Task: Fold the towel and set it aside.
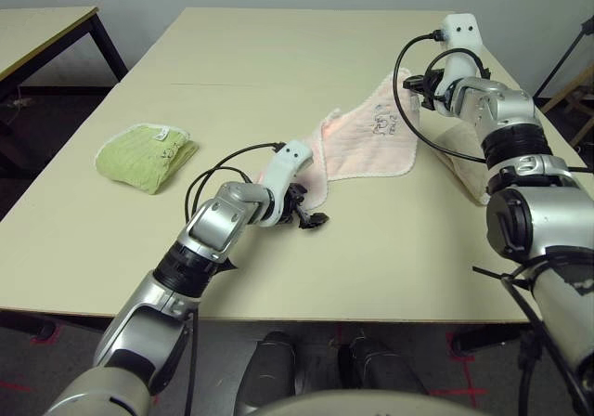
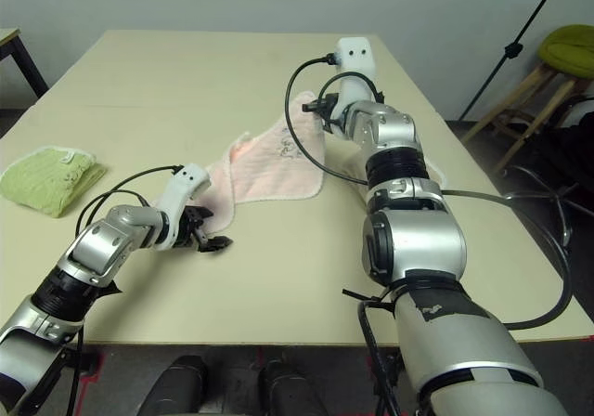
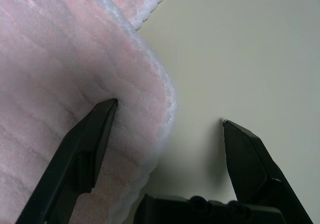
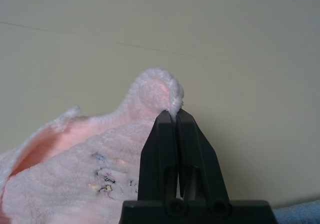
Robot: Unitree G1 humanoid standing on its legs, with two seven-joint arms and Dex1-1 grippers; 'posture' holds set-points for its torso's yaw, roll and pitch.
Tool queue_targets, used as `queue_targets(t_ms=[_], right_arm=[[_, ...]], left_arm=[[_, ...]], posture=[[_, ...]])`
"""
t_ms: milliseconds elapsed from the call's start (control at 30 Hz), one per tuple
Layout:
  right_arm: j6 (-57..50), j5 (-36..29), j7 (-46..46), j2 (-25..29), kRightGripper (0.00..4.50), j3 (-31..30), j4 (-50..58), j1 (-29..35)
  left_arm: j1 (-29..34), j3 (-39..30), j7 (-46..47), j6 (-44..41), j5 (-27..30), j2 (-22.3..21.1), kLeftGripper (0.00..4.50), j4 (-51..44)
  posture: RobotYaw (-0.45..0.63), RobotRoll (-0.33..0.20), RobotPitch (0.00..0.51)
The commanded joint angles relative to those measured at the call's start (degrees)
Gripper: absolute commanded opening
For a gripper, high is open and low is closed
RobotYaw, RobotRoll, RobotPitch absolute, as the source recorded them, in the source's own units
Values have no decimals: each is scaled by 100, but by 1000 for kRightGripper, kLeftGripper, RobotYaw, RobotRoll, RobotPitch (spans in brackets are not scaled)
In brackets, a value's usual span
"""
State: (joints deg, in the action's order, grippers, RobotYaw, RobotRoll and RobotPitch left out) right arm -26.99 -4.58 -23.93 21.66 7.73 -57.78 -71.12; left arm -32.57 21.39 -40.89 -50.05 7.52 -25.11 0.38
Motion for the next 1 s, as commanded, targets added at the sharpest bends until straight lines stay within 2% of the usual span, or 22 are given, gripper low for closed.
queue_targets(t_ms=[33,133,433,500,533,667,833,1000], right_arm=[[-84,-47,16,31,0,16,102,55],[-98,-79,18,5,0,38,165,100],[-170,-148,6,-4,0,68,355,223],[-231,-147,-77,41,0,10,458,304],[-280,-137,-150,68,0,-35,540,365],[-526,-96,-536,191,0,-238,938,655],[-690,-33,-944,381,0,-500,1157,920],[-4,226,-1050,406,0,-707,455,759]], left_arm=[[-23,246,-57,208,-204,-5,4452,260],[-21,349,-34,386,-390,-40,3842,424],[-29,544,-66,918,-840,-168,868,827],[3,268,-97,873,-654,-154,203,824],[25,53,-109,752,-474,-104,27,779],[-31,-810,-203,60,243,5,27,438],[-399,-1619,-489,-593,922,-373,27,213],[-1224,-2114,-398,-55,871,-697,27,1287]], posture=[[124,0,102],[122,0,101],[118,0,88],[122,0,83],[125,0,83],[132,0,81],[129,0,76],[132,0,71]])
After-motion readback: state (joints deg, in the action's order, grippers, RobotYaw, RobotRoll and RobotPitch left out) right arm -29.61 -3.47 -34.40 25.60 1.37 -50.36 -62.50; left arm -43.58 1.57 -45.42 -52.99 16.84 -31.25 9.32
